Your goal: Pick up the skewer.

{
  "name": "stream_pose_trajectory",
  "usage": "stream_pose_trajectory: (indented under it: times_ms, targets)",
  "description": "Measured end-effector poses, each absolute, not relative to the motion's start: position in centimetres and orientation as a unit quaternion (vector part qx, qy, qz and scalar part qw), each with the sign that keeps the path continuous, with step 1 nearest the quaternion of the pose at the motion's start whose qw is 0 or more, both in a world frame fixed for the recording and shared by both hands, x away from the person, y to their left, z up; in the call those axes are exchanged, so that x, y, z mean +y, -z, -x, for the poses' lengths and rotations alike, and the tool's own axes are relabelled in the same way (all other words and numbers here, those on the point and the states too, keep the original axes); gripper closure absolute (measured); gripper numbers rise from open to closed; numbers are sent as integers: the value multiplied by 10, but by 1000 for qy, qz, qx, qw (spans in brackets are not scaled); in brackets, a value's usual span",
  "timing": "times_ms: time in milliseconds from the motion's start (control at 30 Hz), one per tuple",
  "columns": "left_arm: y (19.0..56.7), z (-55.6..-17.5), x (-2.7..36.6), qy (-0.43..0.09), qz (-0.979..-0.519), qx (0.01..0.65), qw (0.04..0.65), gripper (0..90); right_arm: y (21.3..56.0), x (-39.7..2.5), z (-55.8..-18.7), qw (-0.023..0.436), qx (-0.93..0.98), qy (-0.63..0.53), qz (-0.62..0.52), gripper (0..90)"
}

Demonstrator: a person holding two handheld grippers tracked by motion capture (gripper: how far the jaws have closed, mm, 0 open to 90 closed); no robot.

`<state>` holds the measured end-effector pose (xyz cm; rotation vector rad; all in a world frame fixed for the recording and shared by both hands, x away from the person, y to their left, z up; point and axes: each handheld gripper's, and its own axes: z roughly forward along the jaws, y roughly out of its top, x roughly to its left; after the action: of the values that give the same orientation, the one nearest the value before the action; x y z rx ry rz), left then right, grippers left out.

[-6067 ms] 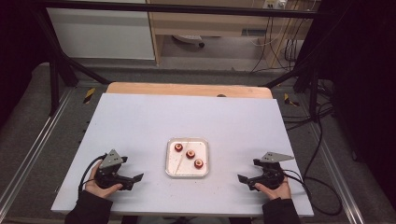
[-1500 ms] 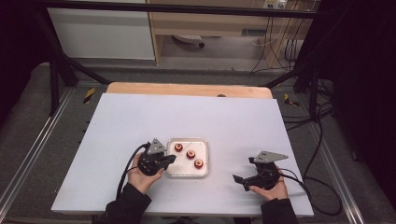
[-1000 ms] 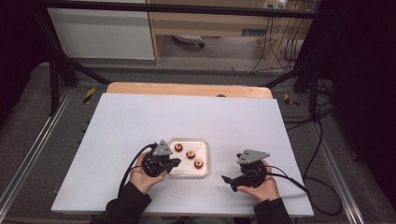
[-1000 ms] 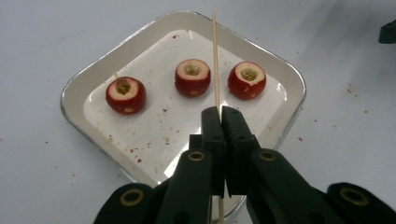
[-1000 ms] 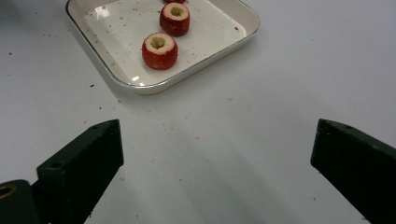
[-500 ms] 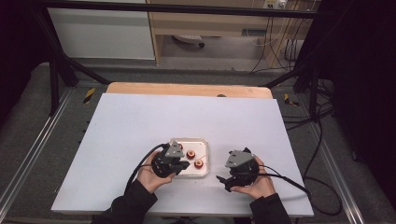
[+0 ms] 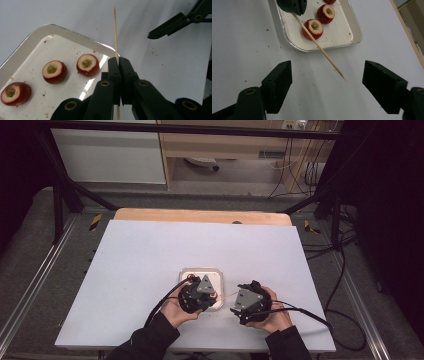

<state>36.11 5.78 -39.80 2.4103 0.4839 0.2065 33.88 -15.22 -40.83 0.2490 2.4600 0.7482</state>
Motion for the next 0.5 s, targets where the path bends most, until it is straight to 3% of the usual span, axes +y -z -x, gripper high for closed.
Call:
stream_pose_trajectory:
  times_ms: [500]
  targets:
    - [402, -357, 30, -61, -934, 158, 316, 887, 419, -151, -333, 294, 926, -233, 36, 533]
